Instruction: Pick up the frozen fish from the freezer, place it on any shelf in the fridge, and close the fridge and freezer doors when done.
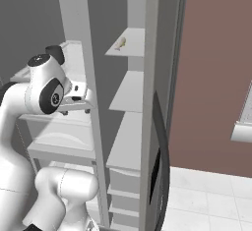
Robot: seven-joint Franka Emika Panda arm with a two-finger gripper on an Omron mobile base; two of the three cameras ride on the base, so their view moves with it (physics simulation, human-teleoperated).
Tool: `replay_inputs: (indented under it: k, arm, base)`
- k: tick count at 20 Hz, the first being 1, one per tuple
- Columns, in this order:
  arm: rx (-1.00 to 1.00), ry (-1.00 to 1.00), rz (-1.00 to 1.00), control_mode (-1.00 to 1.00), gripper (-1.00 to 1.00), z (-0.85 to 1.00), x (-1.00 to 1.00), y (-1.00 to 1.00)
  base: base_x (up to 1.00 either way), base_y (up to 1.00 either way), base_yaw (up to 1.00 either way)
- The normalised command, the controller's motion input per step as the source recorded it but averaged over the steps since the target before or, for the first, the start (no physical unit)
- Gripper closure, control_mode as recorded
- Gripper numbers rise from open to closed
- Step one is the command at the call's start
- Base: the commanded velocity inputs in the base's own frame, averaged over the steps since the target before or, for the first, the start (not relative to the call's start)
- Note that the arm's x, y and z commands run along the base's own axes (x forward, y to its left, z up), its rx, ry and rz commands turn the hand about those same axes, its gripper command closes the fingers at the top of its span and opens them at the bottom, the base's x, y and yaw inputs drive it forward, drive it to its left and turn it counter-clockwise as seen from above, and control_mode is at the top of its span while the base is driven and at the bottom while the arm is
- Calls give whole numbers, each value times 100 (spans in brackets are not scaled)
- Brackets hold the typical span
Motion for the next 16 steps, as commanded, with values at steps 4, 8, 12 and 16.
replay_inputs:
  k: [4,8,12,16]
  arm:
    - [0,0,0,100,-100,0,0,0]
    - [0,0,0,100,-100,0,0,0]
    - [0,0,0,100,-100,0,0,0]
    - [0,0,0,100,-100,0,0,0]
  base:
    - [0,-2,0]
    - [0,-18,0]
    - [0,-17,0]
    - [0,-36,0]
